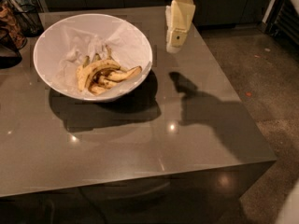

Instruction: Pick banana from white bowl

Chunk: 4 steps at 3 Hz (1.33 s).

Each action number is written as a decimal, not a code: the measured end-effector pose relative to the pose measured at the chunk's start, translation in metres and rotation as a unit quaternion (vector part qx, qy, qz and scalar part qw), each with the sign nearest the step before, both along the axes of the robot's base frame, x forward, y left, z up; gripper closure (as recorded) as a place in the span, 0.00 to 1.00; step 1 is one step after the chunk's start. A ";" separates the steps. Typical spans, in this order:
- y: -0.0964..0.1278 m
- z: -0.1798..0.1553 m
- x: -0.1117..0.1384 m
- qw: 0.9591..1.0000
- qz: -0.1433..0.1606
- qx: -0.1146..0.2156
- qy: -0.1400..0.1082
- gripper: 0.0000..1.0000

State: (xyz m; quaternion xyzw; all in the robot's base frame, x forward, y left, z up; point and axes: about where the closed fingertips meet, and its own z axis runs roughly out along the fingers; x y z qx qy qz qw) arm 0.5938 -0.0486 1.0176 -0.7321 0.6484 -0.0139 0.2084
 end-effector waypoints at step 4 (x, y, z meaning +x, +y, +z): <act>0.093 -0.013 0.049 0.994 0.103 -0.012 -0.019 0.00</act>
Offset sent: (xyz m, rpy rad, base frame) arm 0.0392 0.0970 -0.0191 -0.1010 0.0622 0.2768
